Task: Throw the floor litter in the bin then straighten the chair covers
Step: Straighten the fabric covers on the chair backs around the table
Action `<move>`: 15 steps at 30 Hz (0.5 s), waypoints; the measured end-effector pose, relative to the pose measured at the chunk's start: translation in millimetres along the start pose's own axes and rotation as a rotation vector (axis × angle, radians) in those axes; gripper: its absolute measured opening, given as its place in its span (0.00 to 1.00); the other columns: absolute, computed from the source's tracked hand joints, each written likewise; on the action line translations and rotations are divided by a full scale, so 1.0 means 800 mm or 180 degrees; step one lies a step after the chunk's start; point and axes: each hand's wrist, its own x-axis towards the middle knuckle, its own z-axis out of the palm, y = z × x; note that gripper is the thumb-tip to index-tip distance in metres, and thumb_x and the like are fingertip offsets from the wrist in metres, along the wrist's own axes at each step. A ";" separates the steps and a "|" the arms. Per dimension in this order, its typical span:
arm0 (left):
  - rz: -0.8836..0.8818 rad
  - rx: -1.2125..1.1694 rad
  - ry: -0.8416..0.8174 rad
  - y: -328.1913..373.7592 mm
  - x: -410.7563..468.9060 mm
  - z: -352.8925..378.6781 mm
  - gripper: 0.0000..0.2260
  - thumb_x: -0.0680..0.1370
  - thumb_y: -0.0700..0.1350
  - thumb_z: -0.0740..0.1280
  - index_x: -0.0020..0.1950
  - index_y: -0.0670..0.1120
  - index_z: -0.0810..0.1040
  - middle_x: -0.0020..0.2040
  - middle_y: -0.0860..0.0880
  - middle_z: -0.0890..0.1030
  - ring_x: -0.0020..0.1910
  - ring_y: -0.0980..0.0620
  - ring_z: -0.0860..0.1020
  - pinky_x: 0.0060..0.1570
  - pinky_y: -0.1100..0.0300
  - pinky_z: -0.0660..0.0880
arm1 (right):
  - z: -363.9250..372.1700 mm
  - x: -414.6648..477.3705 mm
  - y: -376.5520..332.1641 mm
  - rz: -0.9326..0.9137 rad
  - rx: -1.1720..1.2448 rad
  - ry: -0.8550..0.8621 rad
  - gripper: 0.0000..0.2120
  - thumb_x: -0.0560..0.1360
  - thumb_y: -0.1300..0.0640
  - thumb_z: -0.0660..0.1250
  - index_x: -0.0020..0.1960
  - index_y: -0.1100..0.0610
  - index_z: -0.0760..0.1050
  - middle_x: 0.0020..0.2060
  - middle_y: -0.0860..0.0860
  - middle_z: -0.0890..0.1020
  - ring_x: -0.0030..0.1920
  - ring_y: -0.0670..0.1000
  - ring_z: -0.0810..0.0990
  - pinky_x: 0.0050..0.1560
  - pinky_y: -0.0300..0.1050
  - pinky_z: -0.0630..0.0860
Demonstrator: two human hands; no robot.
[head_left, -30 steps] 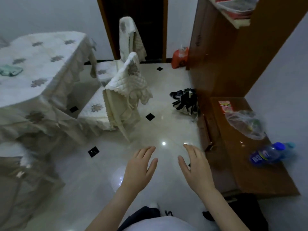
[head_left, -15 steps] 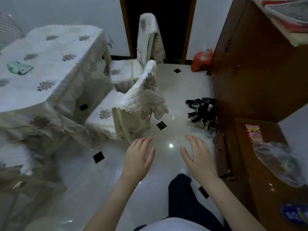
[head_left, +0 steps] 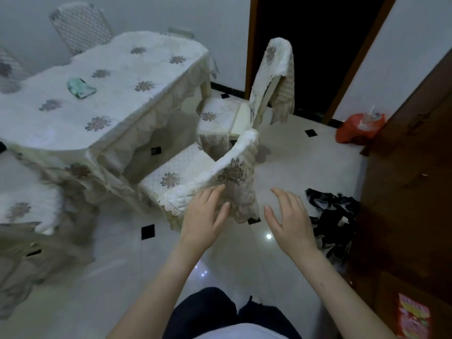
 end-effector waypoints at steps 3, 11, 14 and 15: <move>-0.0119 0.0000 0.0175 -0.007 0.048 0.007 0.21 0.80 0.53 0.59 0.69 0.43 0.74 0.63 0.48 0.77 0.62 0.50 0.74 0.63 0.59 0.68 | 0.005 0.060 0.015 -0.0330 0.0075 -0.0118 0.27 0.79 0.45 0.56 0.72 0.59 0.67 0.66 0.56 0.74 0.66 0.56 0.71 0.67 0.54 0.69; -0.0569 0.0152 0.0291 -0.069 0.123 0.065 0.25 0.79 0.55 0.61 0.71 0.41 0.71 0.67 0.45 0.75 0.65 0.46 0.73 0.66 0.50 0.70 | 0.071 0.196 0.040 -0.0912 0.0008 -0.0619 0.28 0.78 0.41 0.58 0.74 0.55 0.67 0.72 0.54 0.70 0.74 0.57 0.63 0.72 0.59 0.63; -0.0728 0.0157 0.0328 -0.089 0.137 0.085 0.25 0.78 0.56 0.62 0.69 0.41 0.72 0.63 0.45 0.77 0.62 0.46 0.75 0.62 0.50 0.73 | 0.097 0.237 0.051 -0.1146 -0.0111 -0.0867 0.28 0.77 0.40 0.59 0.72 0.54 0.68 0.71 0.53 0.71 0.74 0.58 0.62 0.72 0.57 0.61; -0.0794 0.0155 0.0304 -0.093 0.142 0.090 0.25 0.78 0.57 0.62 0.68 0.41 0.72 0.62 0.45 0.78 0.61 0.47 0.75 0.61 0.51 0.73 | 0.104 0.250 0.056 -0.1248 -0.0156 -0.0958 0.28 0.77 0.40 0.60 0.72 0.54 0.69 0.70 0.53 0.71 0.74 0.58 0.62 0.72 0.56 0.61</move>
